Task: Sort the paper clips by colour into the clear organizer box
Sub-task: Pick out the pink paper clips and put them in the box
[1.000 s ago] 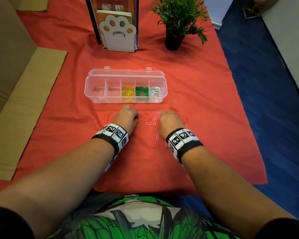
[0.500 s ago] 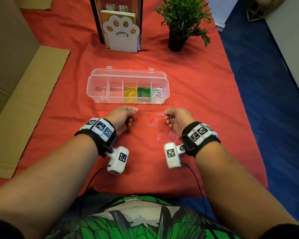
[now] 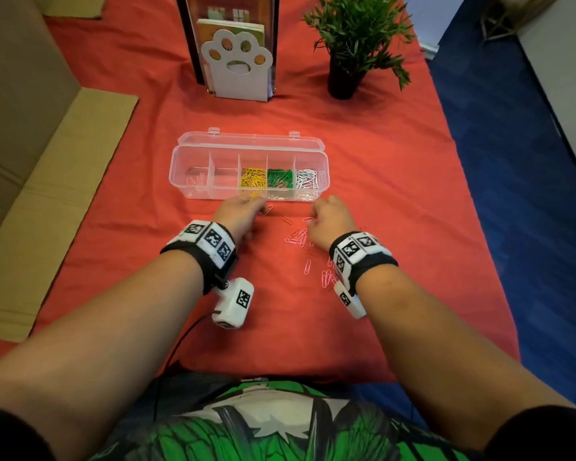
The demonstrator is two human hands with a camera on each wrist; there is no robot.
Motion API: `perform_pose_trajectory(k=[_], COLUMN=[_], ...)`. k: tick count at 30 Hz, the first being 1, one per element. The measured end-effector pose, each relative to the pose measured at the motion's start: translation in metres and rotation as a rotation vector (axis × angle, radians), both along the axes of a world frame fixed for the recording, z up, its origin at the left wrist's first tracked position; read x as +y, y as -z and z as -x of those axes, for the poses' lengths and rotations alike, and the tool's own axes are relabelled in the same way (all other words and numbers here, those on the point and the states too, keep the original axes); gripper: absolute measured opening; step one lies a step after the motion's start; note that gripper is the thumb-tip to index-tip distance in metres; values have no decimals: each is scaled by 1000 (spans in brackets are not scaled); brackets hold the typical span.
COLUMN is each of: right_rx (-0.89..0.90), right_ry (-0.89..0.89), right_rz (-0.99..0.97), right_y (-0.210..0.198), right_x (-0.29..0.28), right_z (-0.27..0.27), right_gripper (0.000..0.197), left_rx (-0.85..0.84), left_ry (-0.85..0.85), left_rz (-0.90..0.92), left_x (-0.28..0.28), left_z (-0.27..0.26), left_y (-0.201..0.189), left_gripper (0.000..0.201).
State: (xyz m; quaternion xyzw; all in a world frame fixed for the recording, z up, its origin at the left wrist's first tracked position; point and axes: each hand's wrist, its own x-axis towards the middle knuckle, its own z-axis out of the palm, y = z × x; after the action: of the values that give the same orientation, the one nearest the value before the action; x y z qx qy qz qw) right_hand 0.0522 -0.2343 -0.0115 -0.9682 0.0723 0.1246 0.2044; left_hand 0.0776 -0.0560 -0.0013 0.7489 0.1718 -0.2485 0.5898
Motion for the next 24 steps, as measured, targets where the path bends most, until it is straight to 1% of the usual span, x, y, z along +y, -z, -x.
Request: perform_pose_trajectory(k=[2, 3, 5, 6, 8, 9, 12, 14, 15, 16, 18, 19, 20, 21, 22, 23, 24], right_rx=[-69, -94, -116, -115, -94, -72, 47, 102, 103, 102, 121, 146, 165, 180, 199, 217, 229], right_ry=[-113, -147, -206, -236, -265, -259, -221, -115, -12, 105, 320, 408, 491, 581, 661, 716, 737], right_rz=[108, 156, 245, 288, 340, 330, 208, 58, -55, -185, -468, -625, -803, -999, -1174, -1297, -1353], right_y=[4, 3, 2, 1, 0, 0, -1, -4, -6, -8, -9, -11, -12, -14, -17, -19, -19], right_x=[4, 6, 9, 10, 12, 12, 7, 1, -3, -7, -14, -17, -19, -20, -21, -22, -21], right_z=[3, 6, 10, 12, 14, 14, 8, 4, 3, 4, 5, 7, 10, 12, 14, 15, 15], right_gripper=[27, 29, 32, 32, 33, 33, 34, 24, 16, 14, 16, 18, 22, 23, 22, 21, 20], left_rx=[-227, -329, -484, -520, -533, -528, -530, -522, -520, -508, -445, -376, -277, -168, -71, 9, 69], left_ry=[179, 266, 416, 474, 562, 596, 637, 633, 614, 592, 529, 475, 397, 296, 178, 63, -15], left_rz=[-355, -509, -699, -764, -853, -876, -882, -871, -861, -844, -758, -665, -513, -291, -30, 229, 459], left_x=[-1, -1, -3, -3, -3, -3, -4, -6, -6, -7, -6, -6, -6, -6, -6, -6, -4], left_z=[-1, -1, -3, -5, -9, -10, -10, -9, -8, -7, -5, -3, -2, 1, 4, 7, 10], left_y=[3, 2, 4, 5, 8, 9, 12, 14, 15, 15, 12, 9, 4, -1, -6, -11, -14], left_gripper=[21, 25, 30, 31, 29, 27, 21, 21, 21, 21, 17, 15, 13, 12, 8, 4, 5])
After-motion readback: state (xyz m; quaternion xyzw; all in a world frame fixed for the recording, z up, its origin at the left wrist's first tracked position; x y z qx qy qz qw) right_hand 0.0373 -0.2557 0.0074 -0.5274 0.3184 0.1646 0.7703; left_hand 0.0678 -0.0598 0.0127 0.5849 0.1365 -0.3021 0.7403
